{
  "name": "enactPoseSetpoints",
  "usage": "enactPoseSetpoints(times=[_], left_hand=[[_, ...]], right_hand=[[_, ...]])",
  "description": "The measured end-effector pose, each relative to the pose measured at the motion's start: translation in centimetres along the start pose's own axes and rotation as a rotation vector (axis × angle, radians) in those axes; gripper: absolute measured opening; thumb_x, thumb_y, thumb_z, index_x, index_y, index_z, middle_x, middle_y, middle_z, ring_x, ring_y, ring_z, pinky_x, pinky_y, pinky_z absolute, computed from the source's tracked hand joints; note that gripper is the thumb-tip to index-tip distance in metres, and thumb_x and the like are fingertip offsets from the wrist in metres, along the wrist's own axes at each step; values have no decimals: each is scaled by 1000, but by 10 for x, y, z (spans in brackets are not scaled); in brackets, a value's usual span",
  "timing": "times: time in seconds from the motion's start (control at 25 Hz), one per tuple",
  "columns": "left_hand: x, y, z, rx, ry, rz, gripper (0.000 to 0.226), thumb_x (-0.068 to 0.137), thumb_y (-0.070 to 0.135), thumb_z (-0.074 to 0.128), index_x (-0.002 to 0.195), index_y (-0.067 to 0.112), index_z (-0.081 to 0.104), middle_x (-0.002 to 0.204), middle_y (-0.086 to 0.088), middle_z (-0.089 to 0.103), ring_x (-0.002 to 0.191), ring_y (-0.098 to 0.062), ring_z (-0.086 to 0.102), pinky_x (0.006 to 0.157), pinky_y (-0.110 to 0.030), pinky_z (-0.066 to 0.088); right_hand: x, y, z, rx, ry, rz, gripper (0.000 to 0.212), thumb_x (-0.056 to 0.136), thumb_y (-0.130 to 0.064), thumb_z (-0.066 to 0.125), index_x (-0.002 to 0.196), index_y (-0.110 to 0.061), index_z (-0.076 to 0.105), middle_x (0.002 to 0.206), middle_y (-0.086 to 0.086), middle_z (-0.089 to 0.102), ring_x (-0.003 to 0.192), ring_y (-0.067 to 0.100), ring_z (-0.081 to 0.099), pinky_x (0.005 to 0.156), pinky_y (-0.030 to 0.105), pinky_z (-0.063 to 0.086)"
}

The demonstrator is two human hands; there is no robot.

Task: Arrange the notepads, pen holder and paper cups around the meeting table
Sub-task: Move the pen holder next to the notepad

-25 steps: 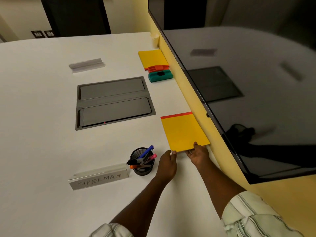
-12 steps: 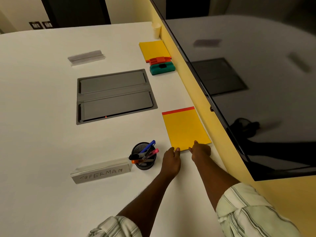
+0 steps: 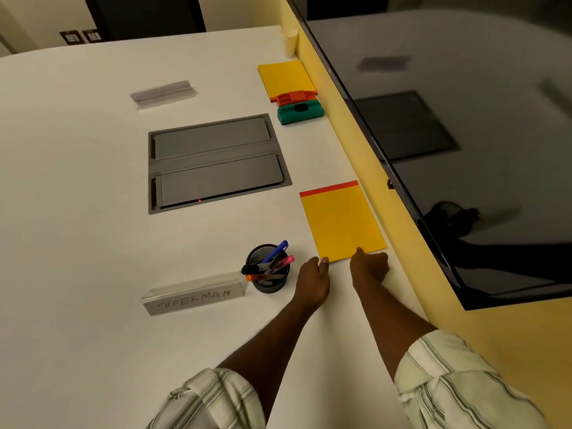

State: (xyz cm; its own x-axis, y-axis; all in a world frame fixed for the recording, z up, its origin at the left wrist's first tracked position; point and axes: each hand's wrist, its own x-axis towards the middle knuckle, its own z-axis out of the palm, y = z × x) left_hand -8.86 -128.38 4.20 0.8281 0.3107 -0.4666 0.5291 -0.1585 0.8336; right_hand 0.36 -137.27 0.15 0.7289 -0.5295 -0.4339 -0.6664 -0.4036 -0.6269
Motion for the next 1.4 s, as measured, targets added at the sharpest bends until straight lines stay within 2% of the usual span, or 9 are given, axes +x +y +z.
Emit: enactPoseSetpoints(times=[0.16, 0.36, 0.44, 0.52, 0.68, 0.88, 1.04, 1.2, 1.4], left_hand=[[-10, -12, -3, 105, 8, -58, 33, 102, 26, 32, 73, 13, 39, 70, -4, 41, 73, -22, 39, 59, -31, 26], [-35, -42, -7, 116, 42, -155, 24, 99, 17, 36, 96, 5, 58, 94, -10, 57, 85, -18, 48, 73, -27, 34], [-49, -47, -12, 62, 70, -177, 26, 97, 13, 37, 105, 4, 60, 102, -10, 61, 89, -18, 50, 75, -27, 36], [-59, -53, -19, 39, 107, -187, 26, 96, 11, 38, 107, 4, 61, 100, -8, 62, 89, -18, 52, 75, -27, 38], [-67, -61, -41, 23, 216, -198, 26, 96, 16, 43, 103, 3, 64, 101, -11, 67, 87, -20, 59, 72, -27, 40], [-71, -76, -56, 20, 283, -241, 23, 92, 6, 43, 97, 0, 64, 98, -14, 67, 85, -23, 59, 69, -30, 43], [-71, -86, -60, -38, 210, -269, 20, 91, 9, 46, 94, 4, 65, 96, -14, 69, 89, -27, 64, 77, -36, 50], [-69, -87, -63, -123, 134, -251, 21, 90, 7, 44, 80, 7, 63, 82, -14, 68, 71, -24, 61, 66, -32, 46], [-50, -63, -67, -144, 220, -128, 25, 93, 11, 45, 78, 9, 65, 76, -6, 68, 68, -19, 62, 69, -37, 51]], right_hand=[[-35, 30, -3, -104, -70, -397, 17, 92, -7, 57, 106, 1, 55, 105, 21, 64, 97, 35, 62, 71, 31, 43], [-66, 63, 4, -76, -212, -692, 8, 94, -11, 54, 95, -4, 58, 87, 12, 63, 77, 27, 60, 64, 28, 41], [-80, 70, 6, -32, -294, -744, 9, 95, -9, 52, 97, -3, 58, 90, 11, 63, 80, 25, 60, 67, 27, 42], [-95, 73, 10, -21, -395, -799, 18, 92, -5, 55, 109, -2, 57, 105, 11, 63, 95, 25, 61, 77, 25, 45], [-115, 73, 24, -50, -527, -803, 69, 75, -1, 69, 137, -4, 38, 137, 11, 47, 125, 22, 46, 104, 27, 37], [-129, 59, 39, -49, -591, -851, 101, 62, -24, 88, 143, -12, 29, 143, 3, 41, 129, 9, 38, 104, 19, 33], [-136, 49, 53, 39, -565, -788, 97, 60, -35, 89, 139, -19, 34, 135, 0, 51, 123, 14, 51, 100, 25, 48], [-138, 45, 64, 94, -519, -766, 85, 58, -42, 87, 127, -25, 42, 125, -3, 59, 114, 13, 59, 92, 26, 53], [-127, 12, 72, 221, -416, -791, 81, 60, -44, 85, 125, -21, 42, 122, 0, 60, 111, 12, 59, 89, 24, 55]])
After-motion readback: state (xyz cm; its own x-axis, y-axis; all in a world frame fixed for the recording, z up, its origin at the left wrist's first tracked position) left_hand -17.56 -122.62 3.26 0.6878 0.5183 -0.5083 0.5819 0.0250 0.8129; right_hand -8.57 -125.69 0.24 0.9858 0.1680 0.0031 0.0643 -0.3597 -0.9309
